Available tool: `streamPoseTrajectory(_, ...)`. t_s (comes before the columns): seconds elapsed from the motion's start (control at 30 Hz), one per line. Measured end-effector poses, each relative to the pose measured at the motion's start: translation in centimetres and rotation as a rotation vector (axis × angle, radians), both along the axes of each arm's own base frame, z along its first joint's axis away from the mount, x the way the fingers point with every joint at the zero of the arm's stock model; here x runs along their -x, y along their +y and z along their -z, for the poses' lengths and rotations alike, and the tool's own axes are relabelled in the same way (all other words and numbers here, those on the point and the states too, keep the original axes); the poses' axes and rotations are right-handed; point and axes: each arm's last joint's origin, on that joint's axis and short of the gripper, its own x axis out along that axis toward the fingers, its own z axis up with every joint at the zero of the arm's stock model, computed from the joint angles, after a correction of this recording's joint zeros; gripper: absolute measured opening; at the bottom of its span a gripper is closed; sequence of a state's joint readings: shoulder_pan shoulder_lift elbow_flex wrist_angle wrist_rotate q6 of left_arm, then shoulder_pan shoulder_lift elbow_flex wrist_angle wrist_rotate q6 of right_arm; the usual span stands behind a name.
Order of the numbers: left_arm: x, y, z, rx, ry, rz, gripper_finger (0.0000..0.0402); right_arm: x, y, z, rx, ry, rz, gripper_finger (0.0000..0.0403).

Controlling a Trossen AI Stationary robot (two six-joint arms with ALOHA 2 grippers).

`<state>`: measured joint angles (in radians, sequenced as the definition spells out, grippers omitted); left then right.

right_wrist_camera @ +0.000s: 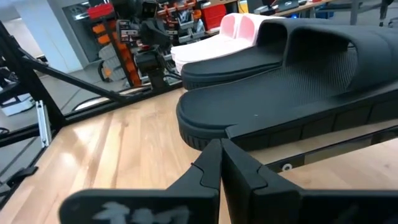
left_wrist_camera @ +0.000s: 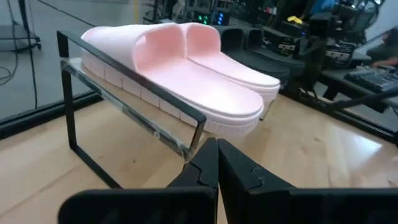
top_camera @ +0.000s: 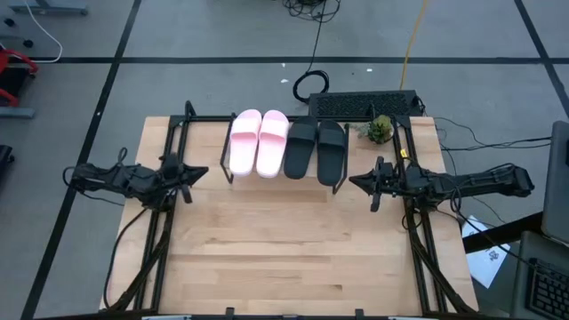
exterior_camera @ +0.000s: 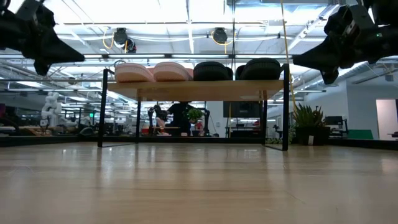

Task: Pick and place slides into the shelf
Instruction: Return to Home position

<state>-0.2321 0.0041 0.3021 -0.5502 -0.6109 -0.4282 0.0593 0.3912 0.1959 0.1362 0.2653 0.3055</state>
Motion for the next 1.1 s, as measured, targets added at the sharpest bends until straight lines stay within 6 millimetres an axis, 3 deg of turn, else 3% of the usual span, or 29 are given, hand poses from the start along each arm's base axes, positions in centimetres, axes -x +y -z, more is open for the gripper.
streamPoseTrajectory(0.23, -1.9, -0.4, 3.3, 0.001, -0.044, -0.013, 0.0000, 0.0, -0.2, 0.2, 0.045, 0.025, 0.052, 0.0000)
streamPoseTrajectory(0.63, -2.0, -0.4, 3.2, -0.039, -0.062, -0.008, 0.0000, 2.3, -0.4, -1.5, 0.132, -0.127, 0.098, 0.0000)
streamPoseTrajectory(0.83, -2.0, -0.4, 3.2, -0.056, -0.055, -0.008, 0.0001, 3.6, -0.5, -0.8, 0.084, -0.102, 0.101, 0.0000)
streamPoseTrajectory(1.1, -2.0, -0.4, 3.3, -0.069, -0.040, -0.023, 0.0000, 3.8, -0.7, -0.2, 0.118, -0.026, 0.146, 0.0000)
